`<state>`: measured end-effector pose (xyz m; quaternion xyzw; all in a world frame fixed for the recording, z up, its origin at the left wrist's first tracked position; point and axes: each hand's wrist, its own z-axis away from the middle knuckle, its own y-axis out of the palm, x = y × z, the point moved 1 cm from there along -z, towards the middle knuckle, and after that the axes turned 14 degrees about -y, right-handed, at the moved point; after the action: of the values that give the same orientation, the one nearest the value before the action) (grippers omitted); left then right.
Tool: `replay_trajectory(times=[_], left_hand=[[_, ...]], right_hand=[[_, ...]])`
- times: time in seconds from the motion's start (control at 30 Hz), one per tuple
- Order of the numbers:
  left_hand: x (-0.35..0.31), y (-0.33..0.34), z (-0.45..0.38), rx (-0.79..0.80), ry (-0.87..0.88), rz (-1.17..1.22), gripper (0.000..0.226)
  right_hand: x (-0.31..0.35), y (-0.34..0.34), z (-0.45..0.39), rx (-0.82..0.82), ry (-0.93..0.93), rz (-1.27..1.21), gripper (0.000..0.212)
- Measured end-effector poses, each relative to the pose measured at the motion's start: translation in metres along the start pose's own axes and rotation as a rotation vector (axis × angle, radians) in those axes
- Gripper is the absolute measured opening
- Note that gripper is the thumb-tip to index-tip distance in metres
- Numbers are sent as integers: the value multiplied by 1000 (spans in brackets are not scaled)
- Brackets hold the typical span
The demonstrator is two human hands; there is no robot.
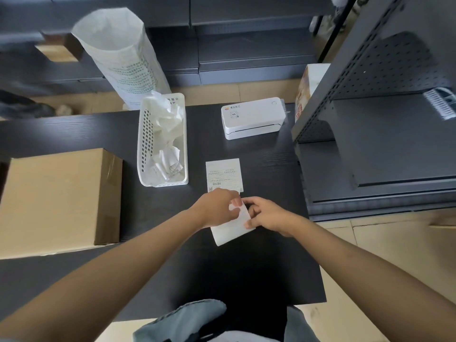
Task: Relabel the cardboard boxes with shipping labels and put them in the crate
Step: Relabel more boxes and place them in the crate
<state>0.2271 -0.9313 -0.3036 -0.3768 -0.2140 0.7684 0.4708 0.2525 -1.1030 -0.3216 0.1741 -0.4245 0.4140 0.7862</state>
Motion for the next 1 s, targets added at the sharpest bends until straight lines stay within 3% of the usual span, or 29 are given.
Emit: replay_trajectory(times=[0.17, 0.3, 0.43, 0.6, 0.73, 1.0], left_hand=[[-3, 2, 4, -3, 26, 26, 31], [-3, 3, 4, -15, 33, 33, 21], [-3, 3, 6, 27, 38, 63, 28], [-3, 3, 7, 25, 42, 61, 30], [-4, 3, 8, 4, 55, 61, 25], [-5, -2, 5, -27, 66, -37, 21]], right_hand=[[-4, 2, 1, -37, 19, -118, 68], [-8, 6, 0, -118, 104, -233, 49], [-10, 10, 1, -112, 155, -307, 32], [-8, 10, 2, -88, 203, -360, 40], [-5, 9, 3, -86, 152, -276, 24], [1, 9, 9, -119, 46, -200, 27]])
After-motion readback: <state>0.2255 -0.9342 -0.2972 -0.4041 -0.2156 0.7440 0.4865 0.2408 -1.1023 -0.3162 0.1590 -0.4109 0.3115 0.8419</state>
